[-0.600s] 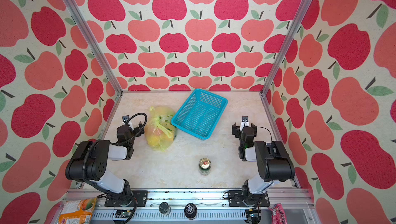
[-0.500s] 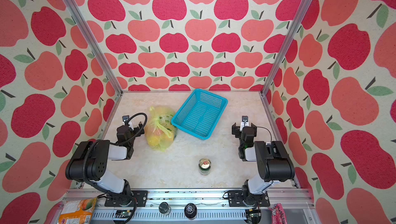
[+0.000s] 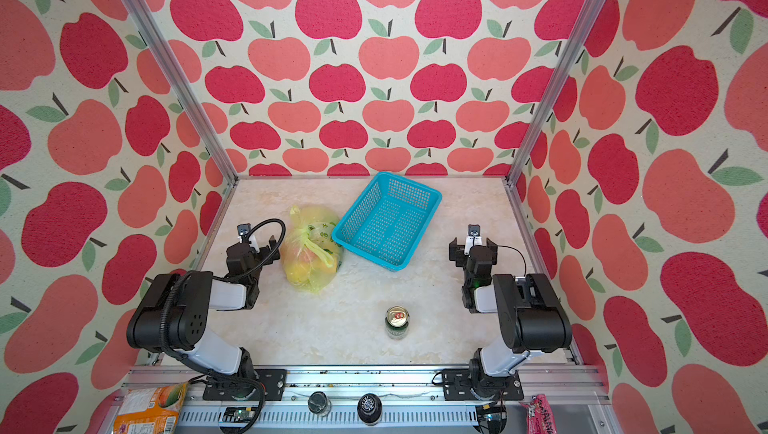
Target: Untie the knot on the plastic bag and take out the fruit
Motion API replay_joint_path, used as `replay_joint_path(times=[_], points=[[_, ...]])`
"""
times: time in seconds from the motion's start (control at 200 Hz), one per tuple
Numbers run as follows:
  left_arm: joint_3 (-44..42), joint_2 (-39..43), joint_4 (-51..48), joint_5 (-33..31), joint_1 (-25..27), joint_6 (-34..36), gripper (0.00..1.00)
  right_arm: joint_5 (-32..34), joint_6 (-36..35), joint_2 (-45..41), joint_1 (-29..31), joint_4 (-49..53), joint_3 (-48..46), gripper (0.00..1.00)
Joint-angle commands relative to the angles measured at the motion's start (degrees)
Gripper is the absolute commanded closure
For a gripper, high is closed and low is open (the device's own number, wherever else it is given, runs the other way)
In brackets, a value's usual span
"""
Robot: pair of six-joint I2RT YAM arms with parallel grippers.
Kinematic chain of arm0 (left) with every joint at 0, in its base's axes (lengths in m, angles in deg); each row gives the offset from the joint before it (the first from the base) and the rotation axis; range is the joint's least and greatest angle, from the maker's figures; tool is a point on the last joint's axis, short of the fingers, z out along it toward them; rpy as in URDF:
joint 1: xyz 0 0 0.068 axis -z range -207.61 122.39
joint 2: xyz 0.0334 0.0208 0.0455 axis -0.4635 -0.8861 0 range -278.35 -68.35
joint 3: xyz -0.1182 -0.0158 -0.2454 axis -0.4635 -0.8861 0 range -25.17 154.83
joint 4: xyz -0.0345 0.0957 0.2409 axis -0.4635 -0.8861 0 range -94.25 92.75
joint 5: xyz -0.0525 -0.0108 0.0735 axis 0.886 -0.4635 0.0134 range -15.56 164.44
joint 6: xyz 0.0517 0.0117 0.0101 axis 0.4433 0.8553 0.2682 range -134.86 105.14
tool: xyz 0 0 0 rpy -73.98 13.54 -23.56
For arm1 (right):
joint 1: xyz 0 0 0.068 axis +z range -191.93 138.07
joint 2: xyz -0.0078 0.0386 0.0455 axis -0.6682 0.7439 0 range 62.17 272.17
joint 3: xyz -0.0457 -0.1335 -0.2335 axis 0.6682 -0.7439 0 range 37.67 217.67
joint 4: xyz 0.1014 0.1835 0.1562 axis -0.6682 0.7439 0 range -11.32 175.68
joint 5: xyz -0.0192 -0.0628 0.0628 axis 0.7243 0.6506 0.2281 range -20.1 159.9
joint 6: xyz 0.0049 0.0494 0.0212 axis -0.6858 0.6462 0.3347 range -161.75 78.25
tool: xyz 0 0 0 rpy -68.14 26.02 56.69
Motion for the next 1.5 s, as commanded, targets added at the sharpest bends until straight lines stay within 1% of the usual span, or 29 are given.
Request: replay_joint_path(times=[0.0, 0.07, 0.115, 0.15, 0.22, 0.315, 0.375, 0.425, 0.435, 0.46, 0.48, 0.505, 0.525, 0.57, 0.625, 0.7, 0.755, 0.79, 0.83, 0.891, 0.956, 1.011, 1.051, 1.141, 1.201, 1.261, 1.326, 1.381, 1.496], points=[[-2.56, -0.65, 5.76, 1.31, 1.13, 2.69, 0.01, 7.11, -1.84, -5.98, 2.3, -3.11, -2.95, 0.01], [-5.05, 0.53, 8.39, 0.32, 1.61, 3.0, 0.01, 12.46, -0.73, -11.42, 3.34, -0.27, -4.26, 0.01], [-5.06, 2.78, 6.4, -1.34, 2.11, 3.05, 0.01, 14.99, 1.63, -14.99, 3.26, 3.63, -4.32, 0.01], [-4.56, 4.99, 3.62, -2.2, 2.57, 3.3, 0.01, 15.31, 3.42, -17.42, 3.1, 7.12, -4.11, 0.01], [-3.86, 8.57, -0.71, -3.81, 3.53, 3.69, 0.01, 13.51, 7.24, -22.26, 2.65, 13.53, -3.45, 0.01], [-5.07, 11.95, 0.26, -9.59, 5.44, 4.59, 0.01, 9.56, 9.64, -30.02, 2.6, 25.87, -1.08, 0.01], [-5.8, 14.71, 0.87, -14.13, 7.3, 5.38, 0.01, 7.65, 15.37, -35.54, 1.75, 34.04, 0.36, 0.01], [-6.13, 17.91, 0.19, -16.63, 8.6, 4.36, 0.01, 2.69, 19.04, -39.72, 0.27, 38.36, 0.81, 0.01], [-6.15, 18.66, -0.07, -16.62, 8.76, 4.02, 0.01, 1.37, 20.88, -40.69, -0.36, 40.28, 1.08, 0.01], [-6.22, 20.79, -0.84, -15.78, 9.05, 3.01, 0.01, -0.42, 23.45, -42.73, -1.33, 43.09, 1.71, 0.01], [-6.29, 22.64, -2.11, -14.58, 9.21, 2.21, 0.01, -3.31, 26.31, -44.9, -2.55, 47.73, 2.7, 0.01], [-6.28, 25.35, -4.08, -12.43, 9.3, 1.06, 0.01, -6.59, 28.16, -46.87, -3.63, 52.75, 3.81, 0.01], [-6.13, 27.73, -5.84, -10.55, 9.24, -0.15, 0.01, -8.08, 28.95, -48.22, -4.26, 54.0, 4.13, 0.01], [-5.4, 34.14, -11.5, -6.0, 9.27, -3.44, 0.01, -9.25, 30.88, -51.13, -5.14, 55.55, 4.11, 0.01], [-3.62, 41.9, -19.41, -0.2, 9.31, -8.22, 0.01, -9.93, 35.9, -55.13, -6.45, 61.57, 5.16, 0.01], [0.76, 51.4, -32.05, 4.61, 9.26, -15.33, 0.01, -18.75, 34.94, -58.49, -7.72, 62.56, 6.5, 0.01], [3.36, 56.78, -40.09, 6.45, 9.2, -19.28, 0.01, -20.57, 35.12, -59.67, -7.71, 64.92, 8.19, 0.01], [4.25, 59.59, -44.85, 7.4, 9.21, -20.89, 0.01, -20.47, 35.65, -59.95, -7.64, 66.75, 9.11, 0.01], [2.98, 62.37, -44.1, 7.04, 9.08, -23.37, 0.01, -19.94, 36.59, -59.8, -7.63, 69.17, 10.27, 0.01], [1.32, 66.12, -44.13, 7.09, 8.39, -29.33, 0.01, -21.62, 36.51, -58.62, -7.48, 71.27, 11.91, 0.01], [1.29, 68.17, -43.35, 12.68, 6.65, -33.45, 0.01, -24.26, 36.09, -56.48, -6.57, 71.76, 13.54, 0.01], [3.56, 67.94, -44.58, 16.93, 5.28, -35.45, 0.01, -24.51, 35.79, -54.37, -4.63, 72.42, 15.06, 0.01], [5.91, 67.0, -47.32, 17.96, 4.68, -36.77, 0.01, -22.87, 35.41, -52.69, -2.41, 73.58, 16.35, 0.01], [11.47, 63.89, -55.8, 16.81, 3.81, -39.78, 0.01, -17.33, 33.78, -48.22, 4.14, 75.3, 19.4, 0.01], [13.78, 61.48, -59.0, 17.25, 3.29, -41.67, 0.01, -13.61, 32.87, -44.54, 8.08, 76.39, 21.57, 0.01], [14.64, 59.58, -59.06, 19.96, 2.69, -43.02, 0.01, -10.54, 32.27, -40.17, 11.11, 78.13, 24.03, 0.01], [14.54, 57.64, -55.3, 22.44, 3.08, -41.55, 0.01, -8.36, 32.16, -35.2, 13.31, 79.6, 26.51, 0.01], [15.54, 56.08, -56.13, 20.63, 3.96, -40.29, 0.01, -7.24, 32.36, -31.14, 14.76, 80.23, 28.31, 0.01], [18.6, 53.1, -62.35, 13.84, 5.1, -39.32, 0.01, -5.89, 32.42, -23.54, 17.28, 81.01, 31.7, 0.01]])
